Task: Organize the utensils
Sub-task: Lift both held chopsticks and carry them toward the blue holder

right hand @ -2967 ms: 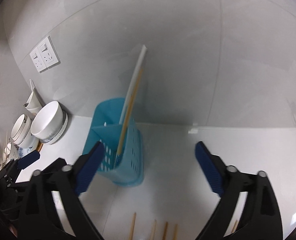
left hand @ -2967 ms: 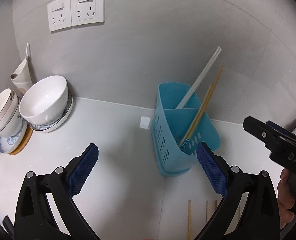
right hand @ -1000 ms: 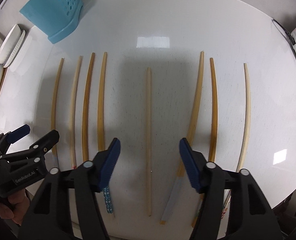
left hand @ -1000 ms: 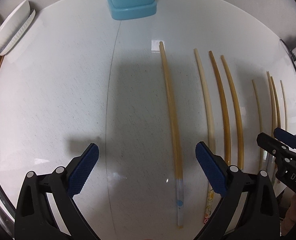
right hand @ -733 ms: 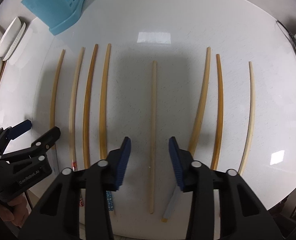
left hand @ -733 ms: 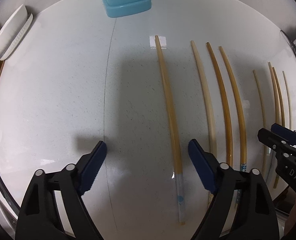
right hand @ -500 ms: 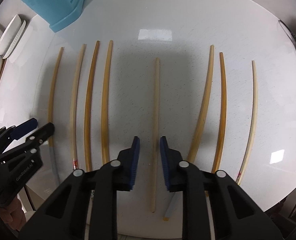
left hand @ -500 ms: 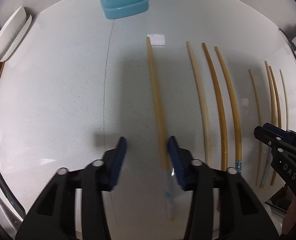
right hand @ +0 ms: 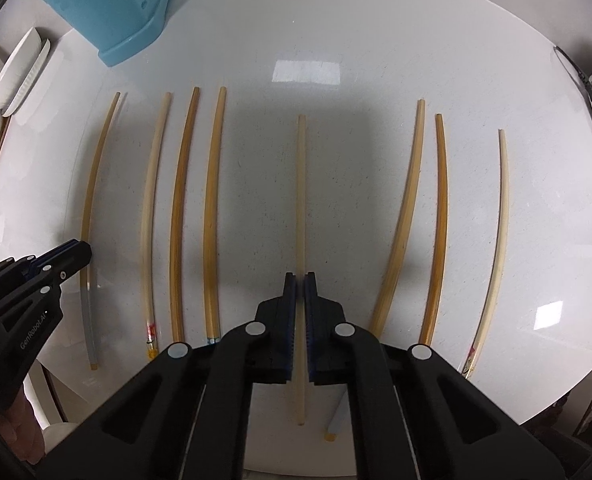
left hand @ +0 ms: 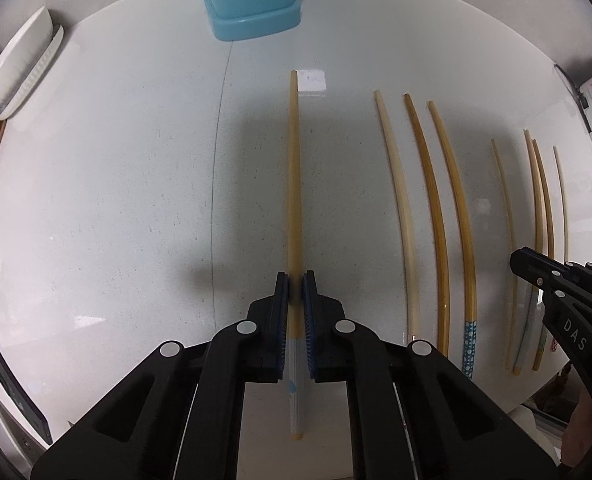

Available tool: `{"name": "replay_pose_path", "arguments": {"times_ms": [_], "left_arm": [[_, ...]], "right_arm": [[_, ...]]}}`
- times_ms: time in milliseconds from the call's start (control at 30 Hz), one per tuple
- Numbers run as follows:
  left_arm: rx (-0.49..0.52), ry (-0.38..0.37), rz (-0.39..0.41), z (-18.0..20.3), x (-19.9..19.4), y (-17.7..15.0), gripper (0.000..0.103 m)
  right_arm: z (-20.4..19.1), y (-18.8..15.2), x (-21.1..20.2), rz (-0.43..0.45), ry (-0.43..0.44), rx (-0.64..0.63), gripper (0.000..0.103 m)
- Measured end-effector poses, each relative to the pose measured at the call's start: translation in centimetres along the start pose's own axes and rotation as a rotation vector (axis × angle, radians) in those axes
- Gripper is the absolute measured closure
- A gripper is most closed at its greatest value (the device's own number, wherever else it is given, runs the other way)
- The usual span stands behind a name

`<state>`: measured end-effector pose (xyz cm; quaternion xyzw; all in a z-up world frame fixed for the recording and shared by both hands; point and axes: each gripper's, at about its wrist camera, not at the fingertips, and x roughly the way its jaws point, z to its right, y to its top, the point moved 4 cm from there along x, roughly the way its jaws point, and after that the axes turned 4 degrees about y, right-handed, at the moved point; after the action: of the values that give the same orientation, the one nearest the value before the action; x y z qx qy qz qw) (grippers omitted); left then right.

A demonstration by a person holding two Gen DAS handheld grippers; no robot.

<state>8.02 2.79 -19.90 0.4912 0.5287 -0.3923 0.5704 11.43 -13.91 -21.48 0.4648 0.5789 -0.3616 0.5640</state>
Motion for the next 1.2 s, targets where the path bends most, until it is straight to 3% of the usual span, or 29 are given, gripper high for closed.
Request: {"name": "replay_pose_path", "arguments": {"times_ms": [633, 1200], "left_arm": [[-0.002, -0.076, 0.102, 0.2, -5.6, -0.5, 0.096], [0.054, -0.109, 0.252, 1.0, -11.9, 2.1, 0.096]], "right_arm": [[0.2, 1.1, -4.1, 0.121, 0.053, 0.002, 0.1], [0.2, 5.6, -9.0, 0.242, 0.068, -0.022, 0.1]]}}
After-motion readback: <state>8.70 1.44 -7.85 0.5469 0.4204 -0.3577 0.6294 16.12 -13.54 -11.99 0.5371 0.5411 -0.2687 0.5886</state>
